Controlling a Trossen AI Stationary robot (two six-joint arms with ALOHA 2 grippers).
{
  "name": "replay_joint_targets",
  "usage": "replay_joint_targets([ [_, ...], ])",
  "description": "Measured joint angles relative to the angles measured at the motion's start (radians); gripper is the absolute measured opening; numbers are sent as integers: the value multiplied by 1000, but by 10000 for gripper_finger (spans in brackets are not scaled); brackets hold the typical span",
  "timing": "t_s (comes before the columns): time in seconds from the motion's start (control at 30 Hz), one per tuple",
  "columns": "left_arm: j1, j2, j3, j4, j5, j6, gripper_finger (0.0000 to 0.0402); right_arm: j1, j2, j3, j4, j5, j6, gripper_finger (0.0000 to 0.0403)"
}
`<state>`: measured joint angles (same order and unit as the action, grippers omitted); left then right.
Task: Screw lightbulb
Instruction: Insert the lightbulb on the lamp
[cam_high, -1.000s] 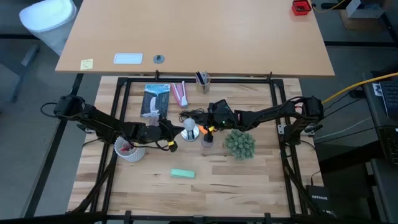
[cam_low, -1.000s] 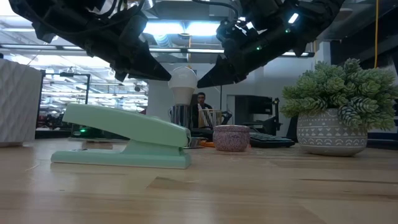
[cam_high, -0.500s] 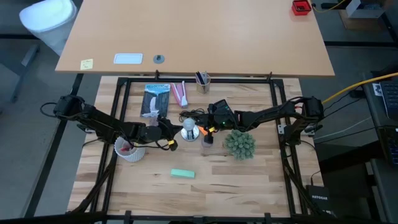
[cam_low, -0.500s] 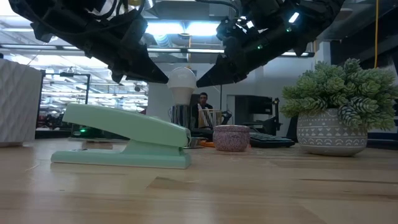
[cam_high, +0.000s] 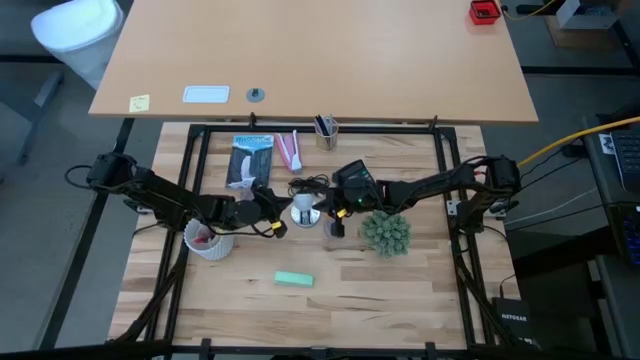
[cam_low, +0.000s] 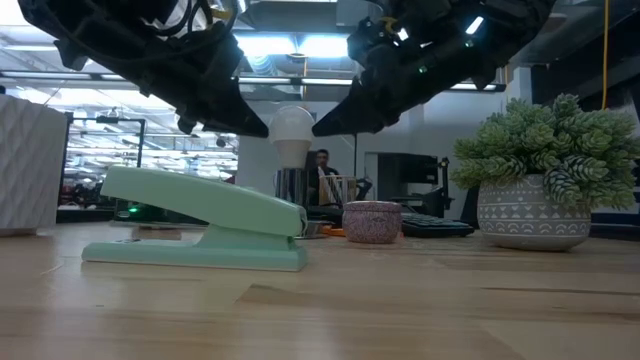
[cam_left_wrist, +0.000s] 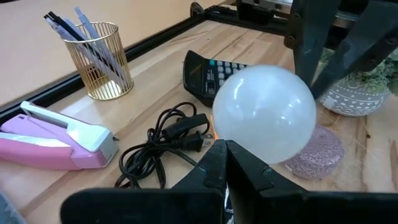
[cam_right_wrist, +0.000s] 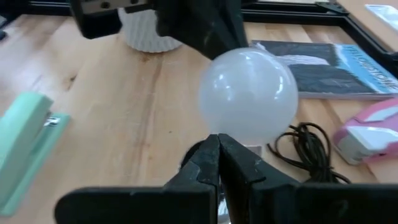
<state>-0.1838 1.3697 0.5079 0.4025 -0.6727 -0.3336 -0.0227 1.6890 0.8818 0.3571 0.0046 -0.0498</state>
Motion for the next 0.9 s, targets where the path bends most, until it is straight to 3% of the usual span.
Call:
replay_joint_targets([
  [0.2, 12, 0, 0, 0, 0, 0, 0, -1, 0, 0, -3, -13, 0, 12],
  [0.9, -1, 0, 0, -7, -4, 2, 0, -3, -2, 0, -63, 191, 0, 12],
])
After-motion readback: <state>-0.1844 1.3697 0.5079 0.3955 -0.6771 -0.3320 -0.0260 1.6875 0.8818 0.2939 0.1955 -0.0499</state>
